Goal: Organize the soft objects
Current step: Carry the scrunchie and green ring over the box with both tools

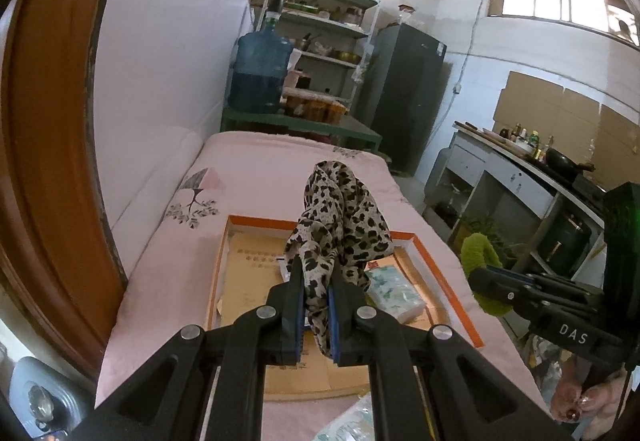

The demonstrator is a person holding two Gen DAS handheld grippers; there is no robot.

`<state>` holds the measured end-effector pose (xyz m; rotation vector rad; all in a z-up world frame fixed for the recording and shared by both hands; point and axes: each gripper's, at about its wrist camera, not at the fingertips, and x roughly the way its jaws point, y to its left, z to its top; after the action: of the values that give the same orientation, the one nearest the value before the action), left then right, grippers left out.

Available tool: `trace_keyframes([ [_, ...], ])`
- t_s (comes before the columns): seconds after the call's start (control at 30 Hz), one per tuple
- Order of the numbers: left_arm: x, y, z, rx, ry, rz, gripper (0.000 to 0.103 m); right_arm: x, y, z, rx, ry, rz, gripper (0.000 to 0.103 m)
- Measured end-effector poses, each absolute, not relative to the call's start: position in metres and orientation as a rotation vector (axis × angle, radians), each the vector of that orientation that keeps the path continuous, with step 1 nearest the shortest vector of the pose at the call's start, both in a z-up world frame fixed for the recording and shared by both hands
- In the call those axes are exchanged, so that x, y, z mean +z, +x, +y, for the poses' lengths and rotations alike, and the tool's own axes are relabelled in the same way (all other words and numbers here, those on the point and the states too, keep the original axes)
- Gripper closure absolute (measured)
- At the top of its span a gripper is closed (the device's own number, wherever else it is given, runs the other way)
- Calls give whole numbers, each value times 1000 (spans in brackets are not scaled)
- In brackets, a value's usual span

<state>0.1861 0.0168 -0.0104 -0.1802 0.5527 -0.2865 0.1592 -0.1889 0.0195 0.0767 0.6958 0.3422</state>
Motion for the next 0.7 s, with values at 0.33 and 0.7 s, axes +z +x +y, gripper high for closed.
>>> trace_keyframes([
  [0.33,-34,208,23,-261,-203,611,94,0,185,-187,353,90,746,90],
  [0.7,-57,224,32,-242,-223,661,94,-22,204,-180,365,89,795,90],
])
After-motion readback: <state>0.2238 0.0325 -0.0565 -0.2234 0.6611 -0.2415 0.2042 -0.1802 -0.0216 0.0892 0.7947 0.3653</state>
